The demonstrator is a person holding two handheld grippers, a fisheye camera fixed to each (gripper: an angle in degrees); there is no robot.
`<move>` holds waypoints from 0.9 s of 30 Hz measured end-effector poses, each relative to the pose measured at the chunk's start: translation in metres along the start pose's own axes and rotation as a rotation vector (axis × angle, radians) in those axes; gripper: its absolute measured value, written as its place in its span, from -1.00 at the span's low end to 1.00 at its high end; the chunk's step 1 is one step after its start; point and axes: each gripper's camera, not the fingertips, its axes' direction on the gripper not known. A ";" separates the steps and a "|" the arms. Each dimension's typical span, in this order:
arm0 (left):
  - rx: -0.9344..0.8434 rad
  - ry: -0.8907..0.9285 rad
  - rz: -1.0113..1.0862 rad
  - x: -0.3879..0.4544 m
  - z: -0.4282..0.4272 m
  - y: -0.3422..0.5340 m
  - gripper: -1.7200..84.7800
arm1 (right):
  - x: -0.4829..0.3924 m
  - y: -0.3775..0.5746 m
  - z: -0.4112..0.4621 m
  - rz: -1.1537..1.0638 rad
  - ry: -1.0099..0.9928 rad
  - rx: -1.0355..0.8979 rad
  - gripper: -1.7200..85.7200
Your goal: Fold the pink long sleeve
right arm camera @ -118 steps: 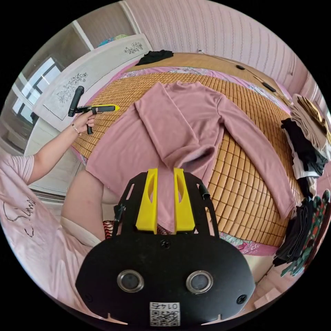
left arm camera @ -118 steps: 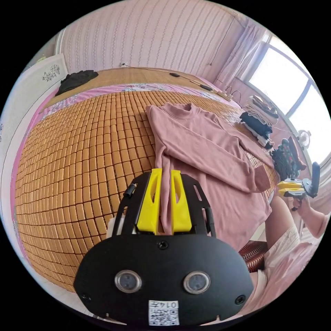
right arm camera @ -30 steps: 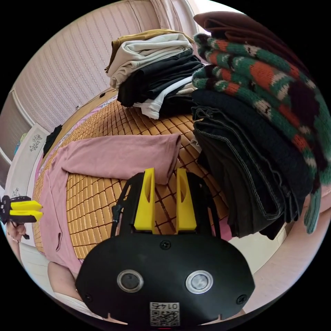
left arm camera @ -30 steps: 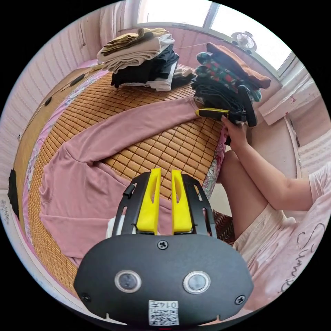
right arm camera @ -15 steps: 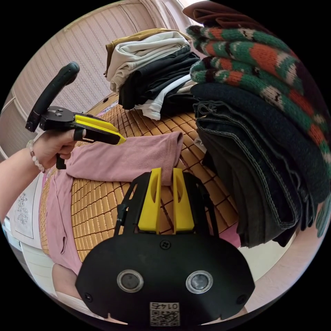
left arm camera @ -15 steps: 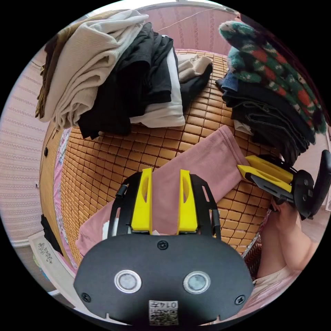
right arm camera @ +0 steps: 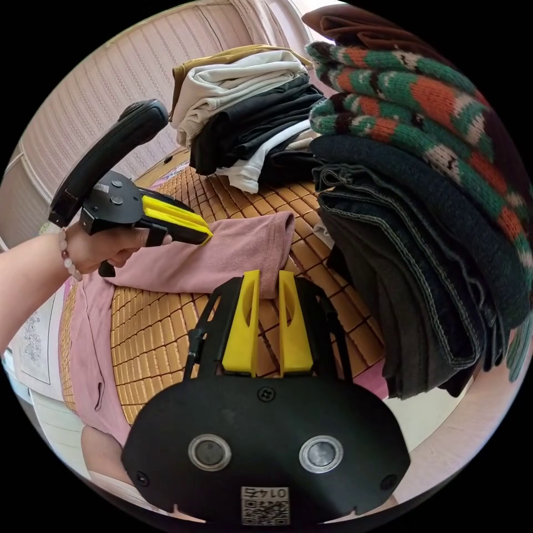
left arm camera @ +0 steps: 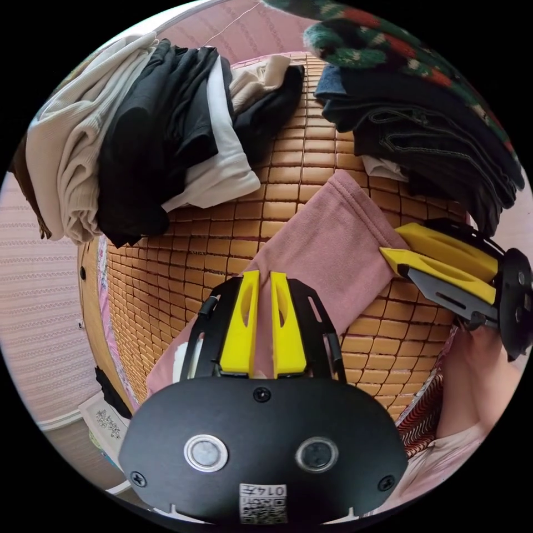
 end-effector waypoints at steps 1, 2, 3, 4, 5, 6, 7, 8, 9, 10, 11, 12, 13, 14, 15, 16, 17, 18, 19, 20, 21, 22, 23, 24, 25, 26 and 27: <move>-0.004 0.003 0.010 -0.001 -0.001 -0.002 -0.84 | 0.001 -0.001 0.000 0.001 -0.002 0.000 -0.82; -0.007 0.000 0.016 -0.002 -0.001 -0.003 -0.83 | 0.002 -0.002 0.000 0.001 -0.002 0.000 -0.82; -0.008 -0.001 0.018 -0.002 -0.001 -0.004 -0.82 | 0.002 -0.002 0.000 0.001 -0.002 0.001 -0.82; -0.012 -0.005 0.019 -0.003 -0.001 -0.005 -0.80 | 0.003 -0.004 0.000 0.000 -0.001 0.001 -0.82; -0.017 -0.018 0.025 -0.005 -0.001 -0.005 -0.76 | 0.004 -0.005 0.000 0.001 -0.002 0.001 -0.82; -0.021 -0.030 0.020 -0.006 -0.001 -0.006 -0.74 | 0.004 -0.005 0.000 0.002 -0.003 0.001 -0.83; -0.035 -0.049 0.017 -0.010 -0.001 -0.007 -0.69 | 0.005 -0.006 0.000 0.004 -0.008 0.001 -0.83; -0.049 -0.052 0.027 -0.014 -0.001 -0.006 -0.66 | 0.007 -0.008 0.000 0.011 -0.015 0.002 -0.83; -0.052 -0.040 0.031 -0.017 0.000 -0.005 -0.65 | 0.007 -0.008 0.000 0.013 -0.018 0.002 -0.83; -0.053 -0.006 0.029 -0.022 0.003 -0.003 -0.65 | 0.008 -0.009 0.000 0.017 -0.023 0.003 -0.83; -0.047 0.046 0.029 -0.027 0.007 0.000 -0.67 | 0.009 -0.011 0.000 0.020 -0.026 0.004 -0.83; -0.042 0.077 0.030 -0.029 0.008 0.002 -0.68 | 0.009 -0.011 0.000 0.019 -0.026 0.004 -0.83; -0.033 0.134 0.036 -0.032 0.013 0.005 -0.71 | 0.009 -0.012 0.000 0.019 -0.026 0.004 -0.83; -0.021 0.166 0.045 -0.034 0.016 0.009 -0.73 | 0.008 -0.014 0.000 0.019 -0.026 0.004 -0.83; -0.015 0.173 0.046 -0.035 0.018 0.012 -0.75 | 0.008 -0.014 0.000 0.020 -0.027 0.003 -0.83; -0.006 0.206 0.044 -0.036 0.021 0.017 -0.78 | 0.008 -0.015 0.000 0.020 -0.029 0.004 -0.83; 0.002 0.220 0.031 -0.037 0.023 0.023 -0.79 | 0.008 -0.017 0.000 0.021 -0.030 0.004 -0.83; 0.005 0.220 0.033 -0.037 0.024 0.025 -0.79 | 0.008 -0.017 0.000 0.021 -0.030 0.004 -0.83; 0.009 0.214 0.034 -0.036 0.027 0.031 -0.82 | 0.007 -0.018 0.000 0.021 -0.029 0.005 -0.83; 0.011 0.194 0.042 -0.033 0.028 0.036 -0.86 | 0.005 -0.019 0.000 0.019 -0.025 0.006 -0.83; 0.013 0.171 0.045 -0.031 0.029 0.038 -0.89 | 0.004 -0.020 0.000 0.018 -0.023 0.006 -0.83; 0.020 0.117 0.064 -0.025 0.031 0.045 -0.93 | 0.002 -0.021 0.000 0.011 -0.026 0.010 -0.84; 0.026 0.081 0.072 -0.020 0.032 0.052 -0.95 | 0.000 -0.022 -0.001 0.010 -0.019 0.011 -0.85; 0.027 0.065 0.070 -0.018 0.033 0.055 -0.95 | -0.001 -0.022 -0.001 0.006 -0.020 0.013 -0.85; 0.025 0.043 0.067 -0.015 0.035 0.063 -0.96 | -0.004 -0.023 -0.003 0.001 -0.031 0.027 -0.87; 0.019 0.037 0.063 -0.013 0.037 0.072 -0.96 | -0.006 -0.023 -0.007 -0.007 -0.043 0.048 -0.88; 0.017 0.037 0.062 -0.012 0.037 0.077 -0.96 | -0.008 -0.023 -0.009 -0.014 -0.051 0.059 -0.88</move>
